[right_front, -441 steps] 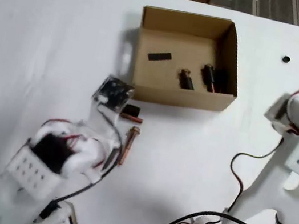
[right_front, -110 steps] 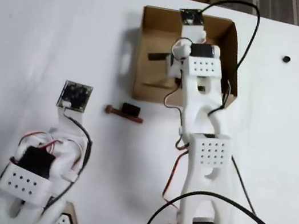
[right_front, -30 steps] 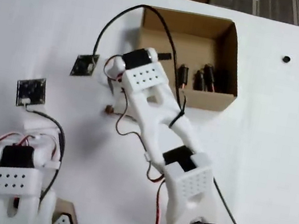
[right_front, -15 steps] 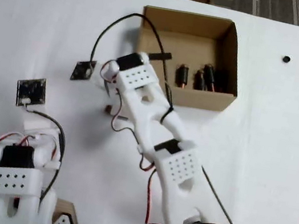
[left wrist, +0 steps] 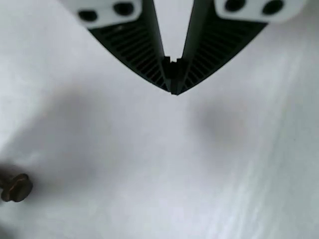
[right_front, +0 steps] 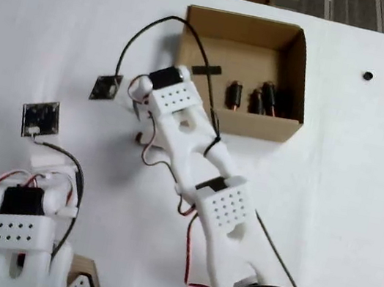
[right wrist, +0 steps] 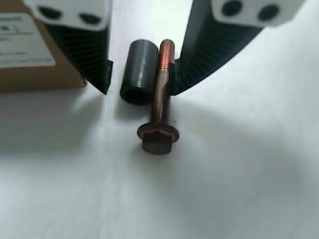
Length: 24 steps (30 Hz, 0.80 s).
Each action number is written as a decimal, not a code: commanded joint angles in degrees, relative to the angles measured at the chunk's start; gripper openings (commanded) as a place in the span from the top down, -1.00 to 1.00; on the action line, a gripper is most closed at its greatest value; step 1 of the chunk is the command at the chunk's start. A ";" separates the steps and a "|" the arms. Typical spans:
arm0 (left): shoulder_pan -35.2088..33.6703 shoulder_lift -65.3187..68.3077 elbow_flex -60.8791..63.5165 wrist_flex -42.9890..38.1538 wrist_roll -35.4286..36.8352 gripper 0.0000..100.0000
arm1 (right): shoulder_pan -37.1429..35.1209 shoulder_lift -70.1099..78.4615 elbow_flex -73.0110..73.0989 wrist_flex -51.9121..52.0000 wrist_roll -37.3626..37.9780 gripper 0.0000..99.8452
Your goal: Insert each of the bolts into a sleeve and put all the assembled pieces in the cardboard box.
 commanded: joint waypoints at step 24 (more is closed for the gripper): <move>-0.44 -0.09 -0.31 -0.70 -0.26 0.95 | 2.42 5.05 -6.51 2.51 0.26 0.85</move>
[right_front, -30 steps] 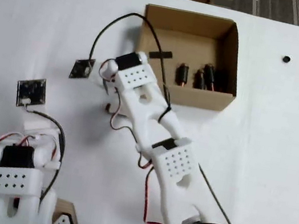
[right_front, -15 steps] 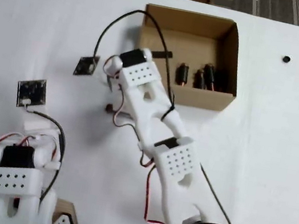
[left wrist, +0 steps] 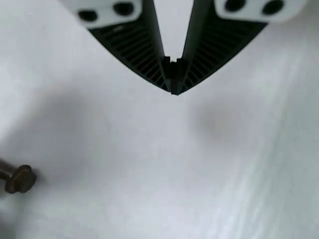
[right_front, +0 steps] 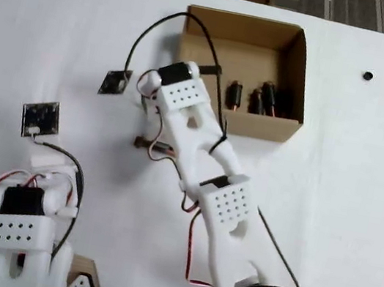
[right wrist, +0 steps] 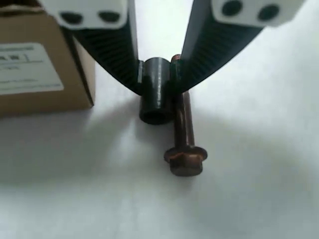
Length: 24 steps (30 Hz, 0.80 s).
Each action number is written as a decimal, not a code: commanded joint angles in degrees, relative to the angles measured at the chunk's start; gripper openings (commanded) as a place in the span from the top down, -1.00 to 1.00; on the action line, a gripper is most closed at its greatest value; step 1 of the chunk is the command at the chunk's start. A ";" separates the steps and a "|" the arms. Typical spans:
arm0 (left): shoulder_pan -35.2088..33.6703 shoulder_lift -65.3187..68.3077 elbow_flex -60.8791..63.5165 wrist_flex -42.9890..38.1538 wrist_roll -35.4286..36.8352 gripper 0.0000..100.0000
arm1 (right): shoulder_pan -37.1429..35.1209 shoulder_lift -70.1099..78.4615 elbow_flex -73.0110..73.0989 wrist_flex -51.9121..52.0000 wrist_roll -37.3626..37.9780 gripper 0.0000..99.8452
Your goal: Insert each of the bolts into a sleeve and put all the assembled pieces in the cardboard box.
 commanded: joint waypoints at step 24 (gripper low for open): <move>-0.44 -0.09 -0.31 -0.79 -0.26 0.95 | 0.66 8.31 -5.01 -0.22 0.26 0.97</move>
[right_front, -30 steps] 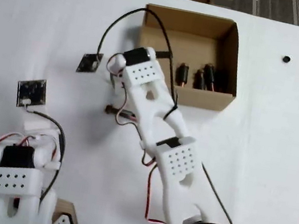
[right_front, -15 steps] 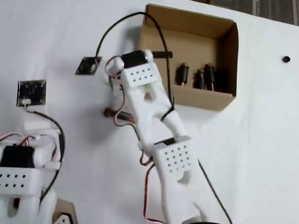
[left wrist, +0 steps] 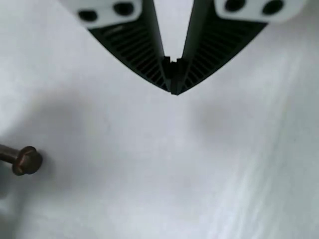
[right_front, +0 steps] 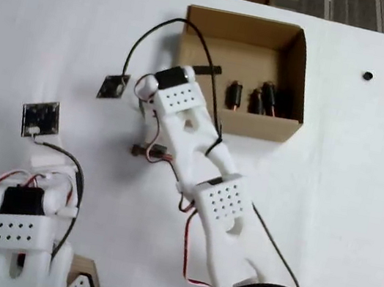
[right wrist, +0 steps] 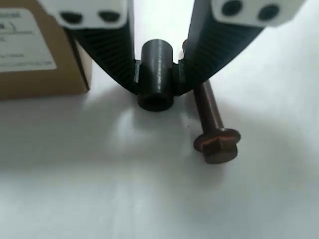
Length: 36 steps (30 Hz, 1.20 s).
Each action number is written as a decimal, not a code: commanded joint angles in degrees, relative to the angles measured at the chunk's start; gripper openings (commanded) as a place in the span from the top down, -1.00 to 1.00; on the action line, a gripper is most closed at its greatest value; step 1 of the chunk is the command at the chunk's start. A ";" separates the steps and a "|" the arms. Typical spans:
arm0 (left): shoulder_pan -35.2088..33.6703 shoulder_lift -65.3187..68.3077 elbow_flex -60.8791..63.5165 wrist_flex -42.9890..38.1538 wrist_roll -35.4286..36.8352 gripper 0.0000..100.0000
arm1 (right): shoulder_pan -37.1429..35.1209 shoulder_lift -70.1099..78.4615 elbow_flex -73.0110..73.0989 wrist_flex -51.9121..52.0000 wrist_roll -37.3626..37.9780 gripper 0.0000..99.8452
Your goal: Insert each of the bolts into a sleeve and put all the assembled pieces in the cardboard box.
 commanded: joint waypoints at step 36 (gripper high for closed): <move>23.65 27.43 -48.84 10.20 55.65 0.95 | 21.32 -23.87 0.09 -0.13 -15.21 0.96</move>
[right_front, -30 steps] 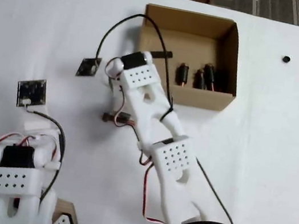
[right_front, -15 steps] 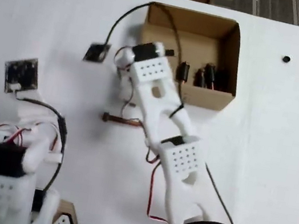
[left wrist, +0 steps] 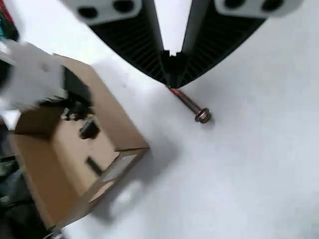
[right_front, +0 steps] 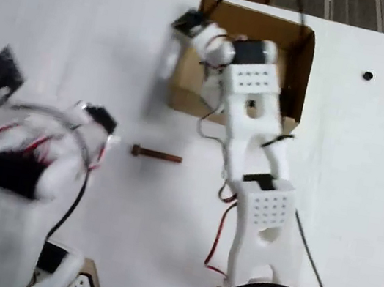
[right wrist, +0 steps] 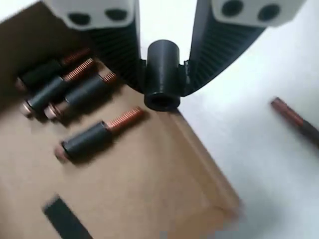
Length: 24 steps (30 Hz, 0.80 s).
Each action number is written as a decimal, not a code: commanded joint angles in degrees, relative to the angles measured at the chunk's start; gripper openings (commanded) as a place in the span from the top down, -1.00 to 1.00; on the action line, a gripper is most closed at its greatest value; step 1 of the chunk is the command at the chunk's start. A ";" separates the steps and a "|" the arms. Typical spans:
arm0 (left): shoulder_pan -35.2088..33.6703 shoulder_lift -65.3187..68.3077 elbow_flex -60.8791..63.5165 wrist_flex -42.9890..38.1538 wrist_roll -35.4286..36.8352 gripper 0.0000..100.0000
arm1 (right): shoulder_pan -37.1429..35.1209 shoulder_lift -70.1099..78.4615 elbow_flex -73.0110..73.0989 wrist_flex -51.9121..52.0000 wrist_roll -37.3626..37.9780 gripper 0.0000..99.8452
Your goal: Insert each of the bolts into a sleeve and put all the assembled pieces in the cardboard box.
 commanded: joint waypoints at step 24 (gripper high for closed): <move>8.26 44.57 -15.43 -8.62 8.44 0.95 | 10.33 -5.58 -0.79 -0.04 0.00 0.96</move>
